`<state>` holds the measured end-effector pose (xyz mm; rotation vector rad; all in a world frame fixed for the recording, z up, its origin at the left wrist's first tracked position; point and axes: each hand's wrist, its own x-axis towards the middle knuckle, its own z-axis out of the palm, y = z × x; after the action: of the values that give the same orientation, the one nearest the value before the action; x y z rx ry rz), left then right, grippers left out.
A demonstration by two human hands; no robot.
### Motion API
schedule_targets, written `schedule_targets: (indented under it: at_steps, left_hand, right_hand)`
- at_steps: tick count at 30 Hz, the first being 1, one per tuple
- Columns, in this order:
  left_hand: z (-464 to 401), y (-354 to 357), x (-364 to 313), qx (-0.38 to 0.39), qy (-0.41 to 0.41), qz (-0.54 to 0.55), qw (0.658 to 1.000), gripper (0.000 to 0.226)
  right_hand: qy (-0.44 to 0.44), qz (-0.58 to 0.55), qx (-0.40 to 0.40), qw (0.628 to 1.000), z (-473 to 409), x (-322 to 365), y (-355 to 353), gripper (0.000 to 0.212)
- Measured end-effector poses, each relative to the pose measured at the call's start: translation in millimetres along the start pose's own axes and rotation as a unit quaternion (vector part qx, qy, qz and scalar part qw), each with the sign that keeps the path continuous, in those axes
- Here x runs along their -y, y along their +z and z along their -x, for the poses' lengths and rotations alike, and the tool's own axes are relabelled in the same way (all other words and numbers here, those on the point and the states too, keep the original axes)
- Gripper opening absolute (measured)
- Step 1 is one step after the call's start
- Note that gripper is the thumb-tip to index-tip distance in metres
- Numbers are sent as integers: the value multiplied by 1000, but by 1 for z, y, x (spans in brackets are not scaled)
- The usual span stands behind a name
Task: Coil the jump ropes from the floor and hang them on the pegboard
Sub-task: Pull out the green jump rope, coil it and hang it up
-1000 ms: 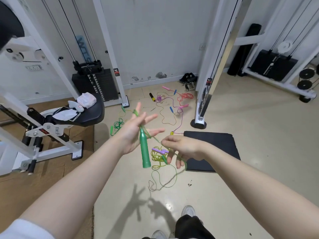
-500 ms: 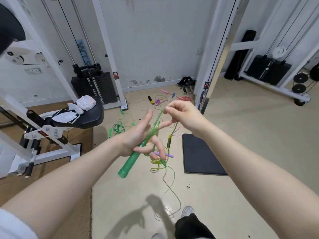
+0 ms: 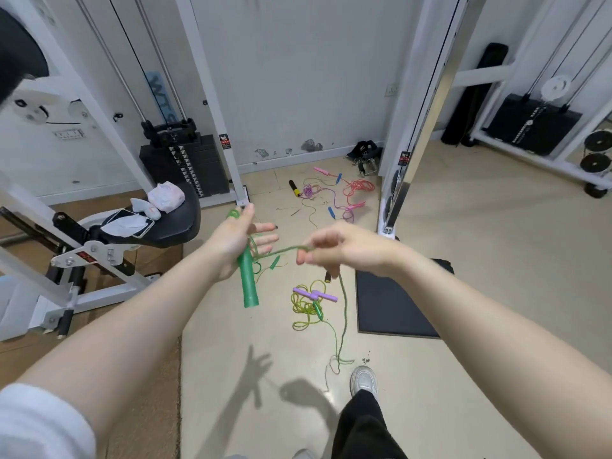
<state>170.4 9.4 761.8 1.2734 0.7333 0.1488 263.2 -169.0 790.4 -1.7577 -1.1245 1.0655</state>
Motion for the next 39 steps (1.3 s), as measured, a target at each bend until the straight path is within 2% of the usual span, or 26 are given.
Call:
schedule_targets:
  at_steps: [2,5,8,10,12,14,17,19,21,23,25,27,29,31,33,34,36,38,39]
  left_hand:
    - [0,16,2,43,-15,-47,998,52]
    - [1,44,-9,159,-69,-104,979,59]
    - [-1,71,-30,302,-96,-98,943,77]
    - [-7,85,-44,361,-68,-47,929,72]
    - [-22,95,-56,312,1,3,950,61]
    - [-45,100,-62,198,57,31,978,53]
    - [-83,99,-60,62,78,63,993,63]
    - [-106,95,-53,5,69,26,997,68]
    - [-119,96,-44,-13,47,-74,996,67]
    - [-120,103,-39,16,-4,-129,992,62]
    - [-118,116,-41,99,-50,-127,986,66]
    - [-118,131,-50,194,-65,-137,969,85]
    - [-120,146,-62,277,-56,-126,951,94]
    - [-122,159,-74,357,-22,-53,932,88]
    - [-127,167,-81,381,15,61,922,84]
    - [-131,172,-83,358,27,120,926,83]
    - [-142,178,-83,229,56,193,953,79]
    - [-155,179,-79,68,74,175,979,68]
    - [-160,177,-74,18,72,129,989,65]
  right_hand:
    - [-43,-51,-68,996,-6,2,-23,13]
    - [-60,-74,-169,981,-22,-10,-52,19]
    - [-43,-82,-211,973,-38,-22,-66,19]
    - [-30,-104,-205,973,-47,-30,-73,19]
    - [0,-94,-172,981,-53,-40,-82,20]
    - [41,-49,-114,991,-57,-50,-92,26]
    - [78,66,40,994,-55,-56,-111,16]
    - [86,98,139,982,-49,-48,-130,16]
    - [53,73,182,979,-44,-37,-154,17]
    - [-24,13,123,992,-42,-32,-178,9]
    - [-76,-54,-21,995,-50,-37,-203,16]
    - [-85,-116,-146,979,-63,-49,-220,22]
    - [-66,-145,-219,963,-76,-64,-228,23]
    - [-31,-143,-227,963,-87,-81,-230,21]
    - [-4,-94,-173,980,-92,-97,-224,22]
    - [10,-48,-131,990,-90,-100,-221,28]
    - [35,61,-19,997,-80,-100,-217,29]
    - [60,130,103,984,-68,-92,-220,14]
    - [70,150,146,975,-64,-87,-224,10]
